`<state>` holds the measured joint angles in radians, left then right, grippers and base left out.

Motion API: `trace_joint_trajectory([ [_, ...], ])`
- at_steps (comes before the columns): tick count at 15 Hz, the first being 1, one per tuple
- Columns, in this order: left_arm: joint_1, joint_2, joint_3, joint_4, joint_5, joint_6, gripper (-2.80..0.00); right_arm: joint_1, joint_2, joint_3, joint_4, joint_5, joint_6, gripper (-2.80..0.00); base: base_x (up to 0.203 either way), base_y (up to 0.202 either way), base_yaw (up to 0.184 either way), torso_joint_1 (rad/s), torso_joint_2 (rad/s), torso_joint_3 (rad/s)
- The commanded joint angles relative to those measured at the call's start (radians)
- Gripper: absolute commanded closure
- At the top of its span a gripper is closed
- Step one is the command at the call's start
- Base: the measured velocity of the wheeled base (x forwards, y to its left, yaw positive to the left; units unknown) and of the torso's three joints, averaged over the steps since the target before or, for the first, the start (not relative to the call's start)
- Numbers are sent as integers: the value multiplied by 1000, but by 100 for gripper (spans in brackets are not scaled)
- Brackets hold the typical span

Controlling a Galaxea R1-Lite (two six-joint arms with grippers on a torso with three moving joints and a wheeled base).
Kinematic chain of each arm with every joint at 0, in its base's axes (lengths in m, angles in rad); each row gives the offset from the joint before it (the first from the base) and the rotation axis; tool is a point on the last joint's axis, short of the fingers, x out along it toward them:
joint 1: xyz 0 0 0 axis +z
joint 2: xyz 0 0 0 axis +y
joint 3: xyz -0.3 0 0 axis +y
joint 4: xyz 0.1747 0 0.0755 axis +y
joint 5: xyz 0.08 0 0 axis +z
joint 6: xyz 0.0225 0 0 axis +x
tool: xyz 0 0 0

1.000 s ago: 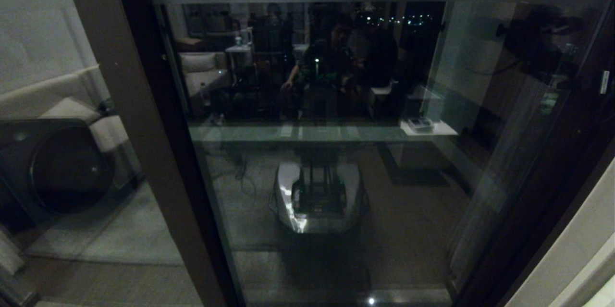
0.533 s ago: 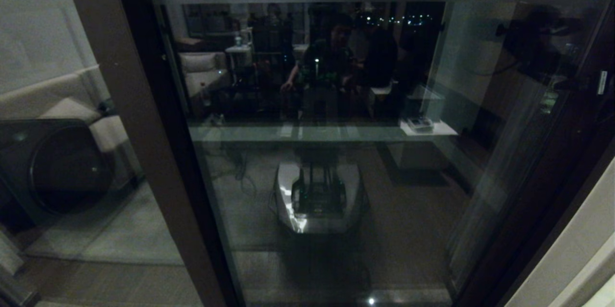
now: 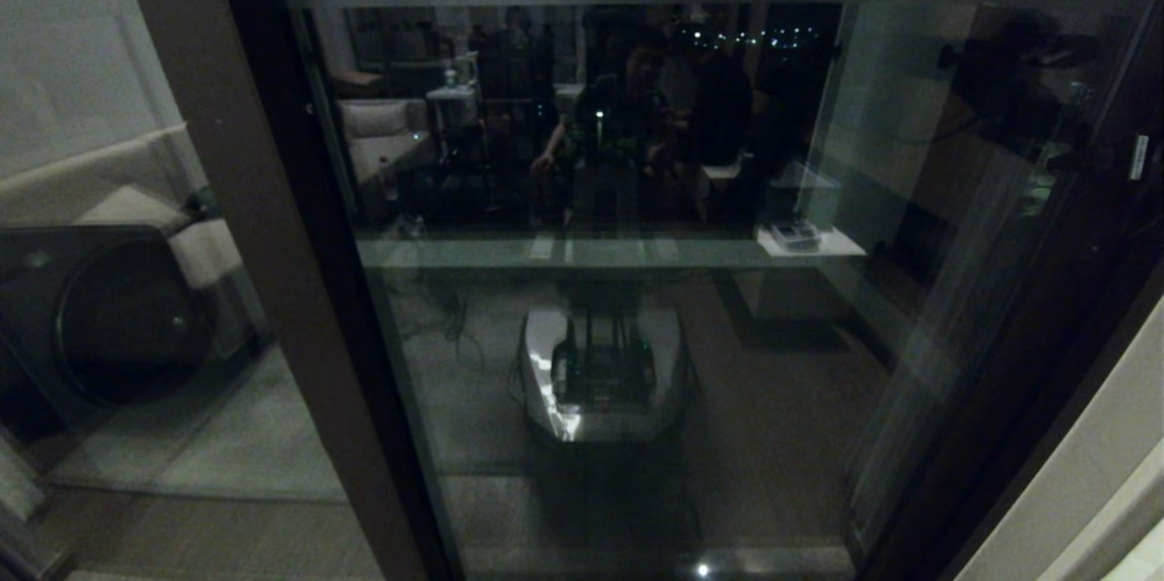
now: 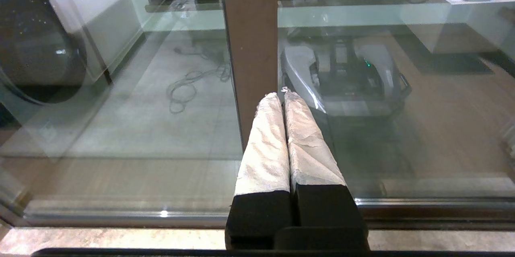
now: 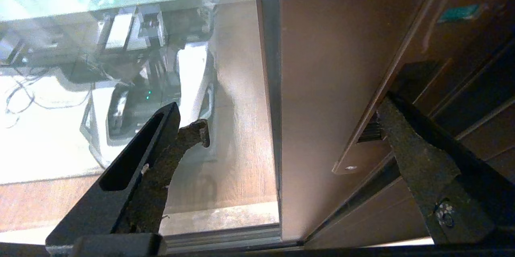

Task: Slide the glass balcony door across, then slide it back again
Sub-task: Open the slid door

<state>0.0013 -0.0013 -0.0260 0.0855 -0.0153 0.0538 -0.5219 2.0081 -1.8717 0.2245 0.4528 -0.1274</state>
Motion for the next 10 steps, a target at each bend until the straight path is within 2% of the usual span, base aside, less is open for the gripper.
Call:
trace_joint_trajectory([
  [1,0,0,0,0,0,0,0,6,-1,8,3,9,-1,-280,0,0,0,0,0,0],
  [10,0,0,0,0,0,0,0,10,1,13,3,9,-3,-280,0,0,0,0,0,0],
])
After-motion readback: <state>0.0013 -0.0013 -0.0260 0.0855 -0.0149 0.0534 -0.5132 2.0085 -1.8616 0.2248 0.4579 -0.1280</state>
